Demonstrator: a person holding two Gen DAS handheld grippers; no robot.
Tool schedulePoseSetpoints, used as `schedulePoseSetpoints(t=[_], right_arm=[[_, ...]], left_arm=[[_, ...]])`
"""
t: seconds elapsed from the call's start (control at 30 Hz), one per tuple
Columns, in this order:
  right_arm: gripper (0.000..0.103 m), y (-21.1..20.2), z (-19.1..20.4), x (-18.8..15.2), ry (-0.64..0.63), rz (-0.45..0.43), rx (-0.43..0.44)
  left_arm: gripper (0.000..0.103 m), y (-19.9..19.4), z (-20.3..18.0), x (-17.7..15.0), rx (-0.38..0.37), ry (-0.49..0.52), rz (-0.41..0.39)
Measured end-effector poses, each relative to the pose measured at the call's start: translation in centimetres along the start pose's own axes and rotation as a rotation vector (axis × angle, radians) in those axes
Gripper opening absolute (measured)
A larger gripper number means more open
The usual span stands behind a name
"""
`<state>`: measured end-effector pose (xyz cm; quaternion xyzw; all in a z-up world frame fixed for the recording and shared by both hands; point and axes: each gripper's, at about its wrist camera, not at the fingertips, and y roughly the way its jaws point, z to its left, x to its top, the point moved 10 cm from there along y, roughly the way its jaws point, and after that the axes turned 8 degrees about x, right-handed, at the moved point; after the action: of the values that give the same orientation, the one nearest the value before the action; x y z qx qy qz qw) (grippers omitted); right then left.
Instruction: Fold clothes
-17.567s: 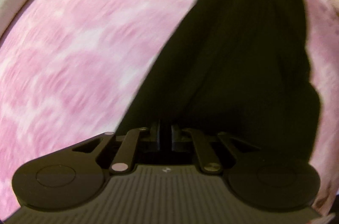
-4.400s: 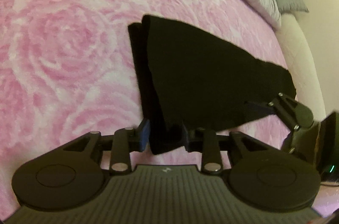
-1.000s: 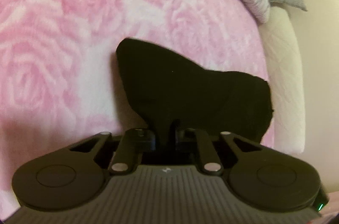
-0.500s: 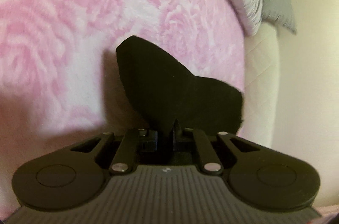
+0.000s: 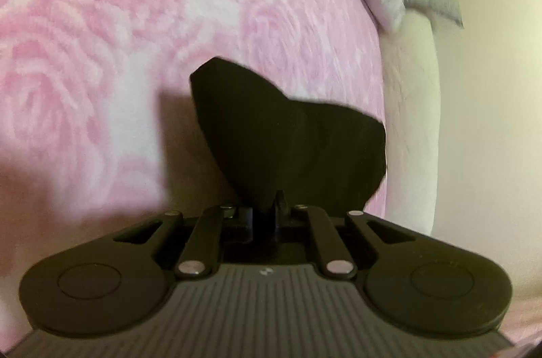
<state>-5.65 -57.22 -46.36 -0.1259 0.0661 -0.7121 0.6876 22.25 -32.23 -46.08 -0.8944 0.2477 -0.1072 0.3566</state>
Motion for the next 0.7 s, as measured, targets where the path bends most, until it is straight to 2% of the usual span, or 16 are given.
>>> schedulePoseSetpoints(t=[0.13,0.2,0.23,0.27,0.3,0.33,0.4,0.5,0.53,0.6,0.7], right_arm=[[0.005,-3.6,1.1,-0.7,0.015,0.135,-0.065],[0.006,-4.6,0.9,-0.6,-0.012,0.144,-0.085],[0.007,-4.9,0.7,-0.3,-0.022,0.131,-0.093],[0.013,-5.2,0.4,0.1,-0.03,0.112,-0.101],[0.027,-5.5,0.2,0.5,-0.038,0.093,-0.109],[0.031,-5.8,0.0,0.9,-0.046,0.074,-0.117],[0.046,-6.5,-0.5,1.6,-0.062,0.036,-0.133],[0.05,-7.5,-1.1,2.8,-0.085,-0.021,-0.157],[0.054,-7.8,-1.3,3.2,-0.093,-0.04,-0.165],[0.069,-8.5,-1.7,4.0,-0.109,-0.078,-0.181],[0.07,-9.1,-2.3,5.9,-0.115,-0.119,-0.223]], left_arm=[[0.006,-1.3,-0.7,-3.0,-0.012,0.016,0.001],[0.006,-1.2,0.1,-2.8,-0.018,-0.019,-0.033],[0.006,-1.1,0.7,-2.3,-0.016,-0.045,-0.058],[0.007,-1.1,1.6,-1.5,-0.004,-0.081,-0.085],[0.007,-1.0,2.5,-0.6,0.009,-0.119,-0.112],[0.007,-1.0,3.5,0.2,0.023,-0.157,-0.14],[0.008,-0.7,4.7,1.1,0.055,-0.187,-0.155],[0.011,-0.6,4.7,1.1,0.069,-0.157,-0.151],[0.016,-0.7,4.6,0.9,0.069,-0.154,-0.151],[0.018,-0.6,4.6,0.9,0.074,-0.153,-0.15],[0.018,0.0,4.9,1.2,0.094,-0.155,-0.144]])
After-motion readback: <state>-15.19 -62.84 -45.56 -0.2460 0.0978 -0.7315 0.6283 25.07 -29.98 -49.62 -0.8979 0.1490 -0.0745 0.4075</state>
